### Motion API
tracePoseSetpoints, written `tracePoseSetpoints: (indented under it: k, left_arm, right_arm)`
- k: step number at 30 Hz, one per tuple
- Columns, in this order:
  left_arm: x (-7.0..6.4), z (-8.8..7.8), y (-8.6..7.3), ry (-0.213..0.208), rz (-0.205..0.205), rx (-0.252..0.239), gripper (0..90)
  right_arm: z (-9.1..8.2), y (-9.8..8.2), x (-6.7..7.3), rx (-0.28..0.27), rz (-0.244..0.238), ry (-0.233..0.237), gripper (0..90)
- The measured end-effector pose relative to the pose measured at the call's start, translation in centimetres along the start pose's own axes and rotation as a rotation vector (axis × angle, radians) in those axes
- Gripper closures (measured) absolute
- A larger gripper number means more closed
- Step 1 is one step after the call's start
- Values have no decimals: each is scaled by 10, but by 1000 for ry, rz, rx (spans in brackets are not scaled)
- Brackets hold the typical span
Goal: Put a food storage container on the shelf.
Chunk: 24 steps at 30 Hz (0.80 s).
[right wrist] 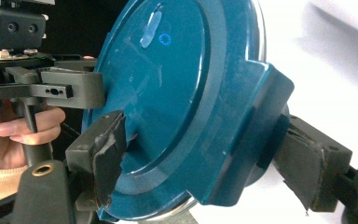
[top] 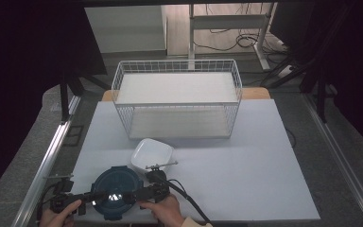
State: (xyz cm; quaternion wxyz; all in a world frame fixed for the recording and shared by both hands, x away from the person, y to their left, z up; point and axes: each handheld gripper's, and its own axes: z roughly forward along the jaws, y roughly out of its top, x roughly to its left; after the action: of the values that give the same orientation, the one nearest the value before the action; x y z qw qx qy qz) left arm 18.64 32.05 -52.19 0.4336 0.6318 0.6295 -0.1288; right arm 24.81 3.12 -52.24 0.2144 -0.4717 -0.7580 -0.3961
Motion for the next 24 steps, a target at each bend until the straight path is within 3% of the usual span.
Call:
tracePoseSetpoints:
  k: [6,11,24]
  left_arm:
    - [1,-2,0,-12,-44,-15,273]
    - [-1,-6,-1,-20,-52,-22,313]
    - [-12,-18,-2,17,2,-33,354]
  right_arm:
    - [-4,3,0,-2,49,-13,287]
    - [-7,3,-1,-10,99,-4,332]
    - [-13,2,7,-41,120,12,393]
